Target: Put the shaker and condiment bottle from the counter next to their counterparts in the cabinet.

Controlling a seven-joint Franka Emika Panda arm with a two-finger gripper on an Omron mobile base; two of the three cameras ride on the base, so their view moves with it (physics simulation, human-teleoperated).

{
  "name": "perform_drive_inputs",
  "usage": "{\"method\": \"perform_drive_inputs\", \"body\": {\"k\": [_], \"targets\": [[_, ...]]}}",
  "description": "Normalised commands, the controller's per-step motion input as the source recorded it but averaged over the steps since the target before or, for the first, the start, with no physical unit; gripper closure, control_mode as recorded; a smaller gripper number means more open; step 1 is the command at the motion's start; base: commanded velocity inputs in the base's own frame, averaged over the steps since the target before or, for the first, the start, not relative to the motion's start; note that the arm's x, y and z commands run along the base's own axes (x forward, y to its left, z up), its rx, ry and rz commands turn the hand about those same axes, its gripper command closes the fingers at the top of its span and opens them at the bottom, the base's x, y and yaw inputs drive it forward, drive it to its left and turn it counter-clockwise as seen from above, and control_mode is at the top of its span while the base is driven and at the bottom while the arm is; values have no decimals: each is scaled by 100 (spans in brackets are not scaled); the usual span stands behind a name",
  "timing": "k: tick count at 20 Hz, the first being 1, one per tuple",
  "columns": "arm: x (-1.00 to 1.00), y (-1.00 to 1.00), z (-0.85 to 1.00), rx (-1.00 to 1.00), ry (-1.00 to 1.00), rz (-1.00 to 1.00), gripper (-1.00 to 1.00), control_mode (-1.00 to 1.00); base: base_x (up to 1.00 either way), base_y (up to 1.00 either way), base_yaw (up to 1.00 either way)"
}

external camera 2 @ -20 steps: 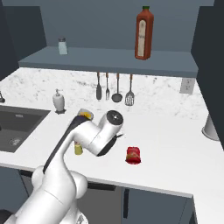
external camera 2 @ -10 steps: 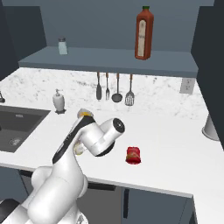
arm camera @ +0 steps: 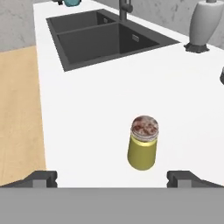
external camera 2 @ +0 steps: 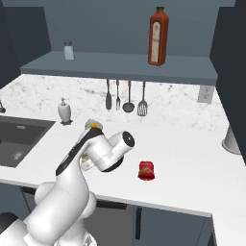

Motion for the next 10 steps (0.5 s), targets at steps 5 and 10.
{"method": "perform_drive_inputs", "body": {"k": [5, 10], "targets": [[7, 33, -41, 0, -4, 0, -100, -100, 0, 0, 0], [17, 21, -18, 0, 0, 0, -100, -100, 0, 0, 0]]}}
